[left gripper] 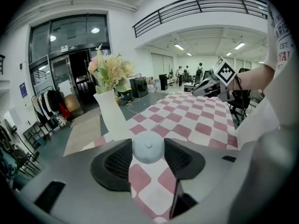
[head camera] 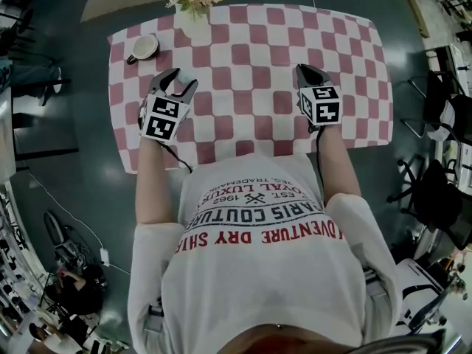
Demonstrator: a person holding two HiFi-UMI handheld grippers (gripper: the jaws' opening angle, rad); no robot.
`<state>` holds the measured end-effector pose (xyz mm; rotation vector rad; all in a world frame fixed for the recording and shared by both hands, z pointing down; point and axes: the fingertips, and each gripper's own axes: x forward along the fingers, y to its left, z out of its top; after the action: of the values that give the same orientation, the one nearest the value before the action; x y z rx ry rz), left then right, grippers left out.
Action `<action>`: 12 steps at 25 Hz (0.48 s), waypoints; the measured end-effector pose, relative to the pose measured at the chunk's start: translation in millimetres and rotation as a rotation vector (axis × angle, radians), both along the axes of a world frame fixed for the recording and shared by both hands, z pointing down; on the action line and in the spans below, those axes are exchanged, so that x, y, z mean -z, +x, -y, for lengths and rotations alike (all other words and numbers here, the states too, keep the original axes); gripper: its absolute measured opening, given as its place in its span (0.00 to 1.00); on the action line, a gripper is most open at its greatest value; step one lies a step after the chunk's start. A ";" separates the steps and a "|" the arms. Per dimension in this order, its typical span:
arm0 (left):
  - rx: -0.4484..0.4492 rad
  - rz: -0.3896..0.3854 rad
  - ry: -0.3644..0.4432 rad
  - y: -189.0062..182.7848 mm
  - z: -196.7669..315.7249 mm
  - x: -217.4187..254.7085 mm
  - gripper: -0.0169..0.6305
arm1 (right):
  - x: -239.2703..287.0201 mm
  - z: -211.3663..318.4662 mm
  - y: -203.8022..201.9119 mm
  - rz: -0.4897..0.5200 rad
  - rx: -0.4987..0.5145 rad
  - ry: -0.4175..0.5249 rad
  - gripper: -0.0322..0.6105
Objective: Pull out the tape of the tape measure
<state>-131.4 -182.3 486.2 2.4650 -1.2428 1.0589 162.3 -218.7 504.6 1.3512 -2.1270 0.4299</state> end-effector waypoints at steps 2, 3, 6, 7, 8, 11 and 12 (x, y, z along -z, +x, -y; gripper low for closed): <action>-0.006 -0.005 -0.003 2.5 -1.2 -0.5 0.38 | 0.7 1.4 3.9 -0.006 -0.008 0.003 0.10; -0.004 -0.008 -0.003 2.9 -1.4 -0.6 0.38 | 0.6 2.3 6.1 -0.011 -0.017 0.003 0.10; 0.025 0.008 0.002 -5.4 -0.4 -1.8 0.38 | -1.0 4.5 17.8 -0.030 -0.059 0.001 0.10; 0.035 0.011 0.003 -9.9 -0.5 -1.6 0.38 | -1.1 4.2 22.2 -0.027 -0.071 -0.002 0.10; 0.042 0.006 0.002 -13.4 -1.0 -0.8 0.38 | -0.5 3.5 25.3 -0.017 -0.077 -0.004 0.10; 0.048 0.002 -0.001 -17.5 -2.4 -0.2 0.38 | 1.1 2.1 27.7 -0.008 -0.080 -0.002 0.10; 0.048 0.006 0.000 -17.2 -2.4 -0.8 0.38 | 0.6 2.0 28.0 -0.005 -0.084 -0.002 0.10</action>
<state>-148.5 -179.9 487.0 2.4207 -1.2974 1.0550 190.2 -220.7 504.0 1.4428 -2.0704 0.4613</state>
